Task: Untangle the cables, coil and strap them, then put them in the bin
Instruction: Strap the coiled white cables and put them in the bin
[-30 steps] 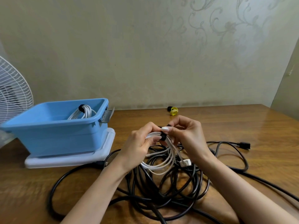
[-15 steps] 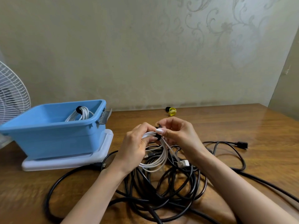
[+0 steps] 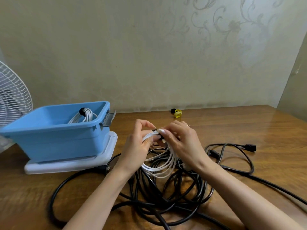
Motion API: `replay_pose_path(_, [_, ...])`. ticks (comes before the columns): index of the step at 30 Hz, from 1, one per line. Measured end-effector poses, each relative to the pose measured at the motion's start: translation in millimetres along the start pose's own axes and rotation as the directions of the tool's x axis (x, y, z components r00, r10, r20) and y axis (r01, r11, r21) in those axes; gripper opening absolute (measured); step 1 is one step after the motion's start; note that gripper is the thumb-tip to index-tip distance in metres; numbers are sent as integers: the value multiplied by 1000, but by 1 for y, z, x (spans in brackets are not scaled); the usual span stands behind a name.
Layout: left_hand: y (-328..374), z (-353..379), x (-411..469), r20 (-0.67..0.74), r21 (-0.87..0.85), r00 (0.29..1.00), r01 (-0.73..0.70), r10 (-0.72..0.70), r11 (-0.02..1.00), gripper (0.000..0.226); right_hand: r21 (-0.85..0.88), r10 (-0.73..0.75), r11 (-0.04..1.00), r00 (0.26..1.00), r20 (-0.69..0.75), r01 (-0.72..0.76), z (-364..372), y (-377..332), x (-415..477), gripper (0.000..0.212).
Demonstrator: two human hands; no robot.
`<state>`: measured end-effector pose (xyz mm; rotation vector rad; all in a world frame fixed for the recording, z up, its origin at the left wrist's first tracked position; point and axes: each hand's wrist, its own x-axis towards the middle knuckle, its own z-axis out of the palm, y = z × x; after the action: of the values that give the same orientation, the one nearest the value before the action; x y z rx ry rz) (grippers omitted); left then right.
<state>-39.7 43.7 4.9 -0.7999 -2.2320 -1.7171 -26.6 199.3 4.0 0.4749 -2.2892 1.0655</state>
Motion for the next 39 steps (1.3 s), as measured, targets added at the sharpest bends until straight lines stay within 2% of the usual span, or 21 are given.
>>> replay_pose_path(2, [-2, -3, 1, 8, 80, 1000, -14, 14, 997, 26, -11, -40, 999, 989, 141, 42, 1, 1, 0, 44])
replay_pose_path(3, [-4, -4, 1, 19, 129, 999, -41, 39, 991, 31, 18, -30, 999, 977, 209, 27, 1, 1, -1, 45])
replay_pose_path(5, [-5, -4, 1, 46, 242, 989, -146, 139, 959, 39, 64, -41, 998, 964, 262, 25, 2, 3, -2, 24])
replay_pose_path(6, [-5, -4, 1, 59, 286, 979, -202, 193, 937, 39, 75, -63, 996, 966, 250, 45, 3, 4, -1, 11])
replay_pose_path(7, [-4, -3, 0, 60, 309, 970, -243, 236, 919, 36, 82, -80, 995, 971, 226, 62, 2, 3, -1, 10])
replay_pose_path(10, [-4, 2, -3, 4, 408, 937, -322, 351, 854, 19, 96, -92, 992, 984, 156, 78, 3, 3, -1, 30])
replay_pose_path(13, [-6, 5, -4, -9, 623, 890, -351, 455, 699, 13, 108, -80, 992, 993, 90, 70, 8, 3, -4, 36])
replay_pose_path(14, [-6, 4, -3, -28, 654, 889, -329, 456, 681, 13, 136, -69, 989, 994, 79, 58, 9, 3, -5, 33])
replay_pose_path(16, [-4, 0, -2, -69, 570, 929, -263, 364, 778, 21, 258, 3, 965, 993, 116, -33, 10, 3, -5, 25])
replay_pose_path(18, [-1, -2, 1, -52, 303, 981, -162, 186, 939, 27, 379, 117, 904, 968, 221, -196, 6, 5, -2, 17])
replay_pose_path(19, [1, -4, 1, -31, 206, 992, -110, 119, 972, 28, 400, 146, 881, 950, 277, -252, 5, 5, 0, 17])
replay_pose_path(21, [2, -4, 0, 22, 192, 996, -93, 90, 977, 33, 332, 128, 915, 945, 300, -229, 1, 7, 1, 16])
replay_pose_path(23, [4, -3, -2, 49, 279, 987, -162, 154, 947, 41, 209, 40, 973, 968, 248, -94, -1, 6, 2, 15])
replay_pose_path(26, [9, -4, -2, 45, 243, 986, -168, 162, 955, 35, 203, 25, 978, 990, 141, -54, -6, 2, 2, 11])
replay_pose_path(28, [12, -7, 1, 21, 154, 995, -99, 97, 983, 22, 279, 86, 952, 983, 165, -130, -8, -2, 4, 21])
replay_pose_path(30, [14, -13, 7, -56, 121, 995, -80, 87, 989, 12, 437, 159, 849, 932, 325, -297, -10, -3, 5, 26])
replay_pose_path(32, [17, -24, 14, -155, 95, 984, -78, 92, 992, 6, 535, 160, 740, 879, 449, -408, -10, -7, 8, 27])
replay_pose_path(34, [20, -39, 19, -169, 115, 981, -80, 99, 990, 8, 571, 124, 710, 871, 475, -412, -9, -16, 13, 20])
replay_pose_path(35, [23, -47, 21, -131, 162, 986, -84, 106, 983, 7, 583, 110, 712, 881, 460, -392, -9, -21, 17, 20])
replay_pose_path(37, [31, -66, 23, -27, 311, 992, -106, 120, 945, 3, 599, 90, 730, 915, 393, -329, -7, -35, 29, 24])
replay_pose_path(39, [40, -85, 28, 47, 469, 992, -128, 119, 874, 9, 582, 104, 762, 940, 324, -285, -5, -49, 44, 30])
